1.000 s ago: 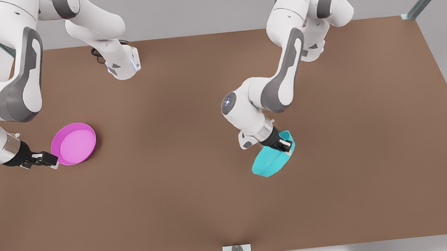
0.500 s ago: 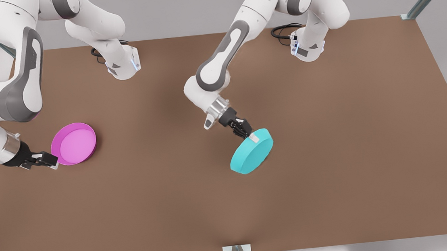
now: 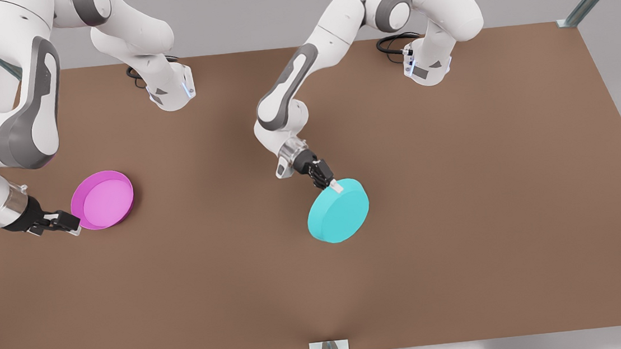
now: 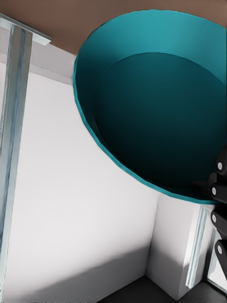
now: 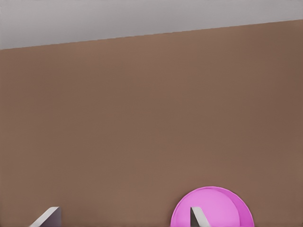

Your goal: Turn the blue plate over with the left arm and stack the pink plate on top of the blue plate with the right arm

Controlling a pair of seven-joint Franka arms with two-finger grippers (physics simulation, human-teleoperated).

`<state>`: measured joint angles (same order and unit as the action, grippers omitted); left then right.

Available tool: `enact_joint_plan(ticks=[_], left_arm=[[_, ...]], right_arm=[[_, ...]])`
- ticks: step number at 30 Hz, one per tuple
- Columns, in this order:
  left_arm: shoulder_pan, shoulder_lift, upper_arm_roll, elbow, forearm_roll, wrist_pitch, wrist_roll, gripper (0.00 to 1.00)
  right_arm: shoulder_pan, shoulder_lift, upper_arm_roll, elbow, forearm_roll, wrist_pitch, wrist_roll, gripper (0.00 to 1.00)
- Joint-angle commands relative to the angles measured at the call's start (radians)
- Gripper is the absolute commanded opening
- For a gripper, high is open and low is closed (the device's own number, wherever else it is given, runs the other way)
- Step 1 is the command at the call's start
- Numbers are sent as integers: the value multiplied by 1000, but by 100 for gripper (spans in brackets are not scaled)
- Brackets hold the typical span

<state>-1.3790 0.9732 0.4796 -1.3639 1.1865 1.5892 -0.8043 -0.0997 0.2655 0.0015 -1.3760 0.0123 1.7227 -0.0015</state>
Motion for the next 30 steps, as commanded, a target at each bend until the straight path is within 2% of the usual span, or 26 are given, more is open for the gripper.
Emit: enact_joint_plan(ticks=[1, 11, 13, 19, 21, 24, 26, 28, 29, 30], left_arm=[[0, 2, 1, 0, -25, 2, -6, 21], [-2, 76, -15, 6, -27, 2, -79, 21], [-2, 75, -18, 8, -28, -2, -78, 100], [3, 79, -55, 43, -73, -17, -75, 100], [11, 148, -58, 192, -340, -6, -213, 100], [25, 185, -111, 275, -499, 97, -469, 100], [25, 202, -144, 434, -669, 64, -515, 100], [25, 197, -174, 540, -815, 64, -630, 100], [60, 156, -171, 601, -953, 75, -724, 100], [115, 82, -171, 600, -1077, 95, -722, 100]], right_arm=[[0, 0, 0, 0, 0, 0, 0, 100], [0, 3, 0, 0, 2, 0, 0, 100], [-2, 3, 0, 0, 0, 0, 0, 100], [0, 3, 0, 0, 2, 0, 0, 100], [0, 3, 0, 0, 0, 0, 0, 100], [0, 3, 0, 0, 0, 0, 0, 100], [0, 3, 0, 0, 0, 2, 0, 100], [0, 1, 0, -1, -2, 0, 0, 100], [2, 3, 0, -6, -15, -15, -6, 100], [12, 5, 0, -12, -18, -40, -8, 100]])
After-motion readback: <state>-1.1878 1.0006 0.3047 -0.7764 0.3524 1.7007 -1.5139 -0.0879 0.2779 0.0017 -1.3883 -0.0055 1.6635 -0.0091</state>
